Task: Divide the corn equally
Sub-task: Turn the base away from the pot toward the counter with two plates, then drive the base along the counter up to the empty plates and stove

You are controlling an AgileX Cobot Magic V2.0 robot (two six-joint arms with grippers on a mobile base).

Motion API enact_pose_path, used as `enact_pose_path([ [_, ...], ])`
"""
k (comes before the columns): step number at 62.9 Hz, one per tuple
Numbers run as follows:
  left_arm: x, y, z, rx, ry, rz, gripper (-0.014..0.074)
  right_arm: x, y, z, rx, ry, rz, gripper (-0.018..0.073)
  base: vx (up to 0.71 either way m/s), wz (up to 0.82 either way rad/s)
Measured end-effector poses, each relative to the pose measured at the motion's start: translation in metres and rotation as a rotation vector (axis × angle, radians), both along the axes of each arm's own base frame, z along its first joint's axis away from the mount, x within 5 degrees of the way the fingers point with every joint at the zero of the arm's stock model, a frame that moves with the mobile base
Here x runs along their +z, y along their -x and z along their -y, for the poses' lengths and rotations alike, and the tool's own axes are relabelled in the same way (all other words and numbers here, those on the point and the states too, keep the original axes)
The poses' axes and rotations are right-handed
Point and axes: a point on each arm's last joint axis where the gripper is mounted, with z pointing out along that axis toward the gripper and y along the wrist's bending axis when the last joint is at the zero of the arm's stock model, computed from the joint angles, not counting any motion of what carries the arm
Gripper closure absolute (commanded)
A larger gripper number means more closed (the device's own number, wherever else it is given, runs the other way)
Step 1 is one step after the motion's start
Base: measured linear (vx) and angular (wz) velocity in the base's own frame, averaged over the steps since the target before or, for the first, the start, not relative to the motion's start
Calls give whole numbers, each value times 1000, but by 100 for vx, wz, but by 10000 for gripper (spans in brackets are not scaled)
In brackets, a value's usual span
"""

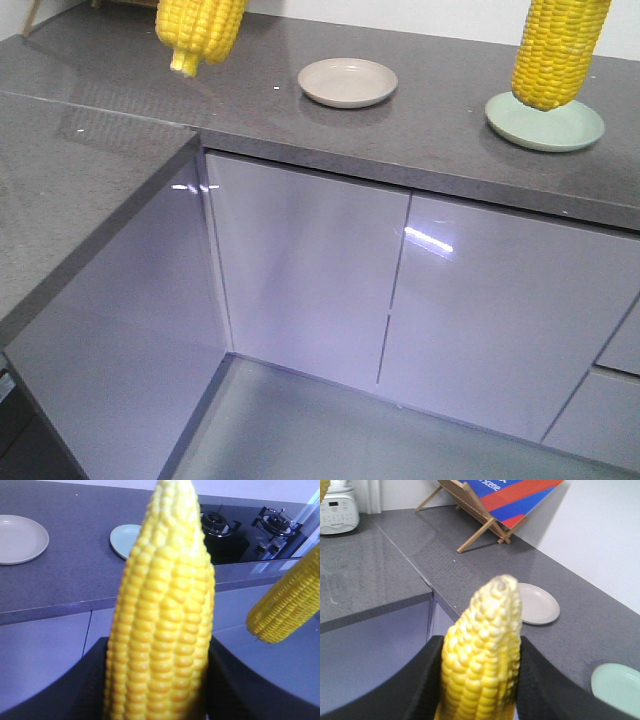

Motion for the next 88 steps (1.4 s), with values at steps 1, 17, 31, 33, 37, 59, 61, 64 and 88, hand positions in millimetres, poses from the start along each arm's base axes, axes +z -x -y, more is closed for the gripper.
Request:
enact_pose_path([
  [1,0,0,0,0,0,0,603,0,0,0,0,0,0,566,-5,-28],
  [17,0,0,0,0,0,0,603,0,0,0,0,0,0,566,-5,-26],
  [31,0,0,0,0,0,0,603,0,0,0,0,0,0,566,-5,-23],
  [33,0,0,0,0,0,0,603,0,0,0,0,0,0,566,-5,-21],
  [37,0,0,0,0,0,0,603,0,0,0,0,0,0,566,-5,-21],
  [59,0,0,0,0,0,0,603,0,0,0,0,0,0,566,-4,-16],
  [61,0,0,0,-1,1,0,603,0,0,0,0,0,0,566,-1,-4],
  [64,0,0,0,-1,1,-1,603,0,0,0,0,0,0,566,0,-1],
  [88,0,0,0,-1,1,-1,603,0,0,0,0,0,0,566,1,-1],
])
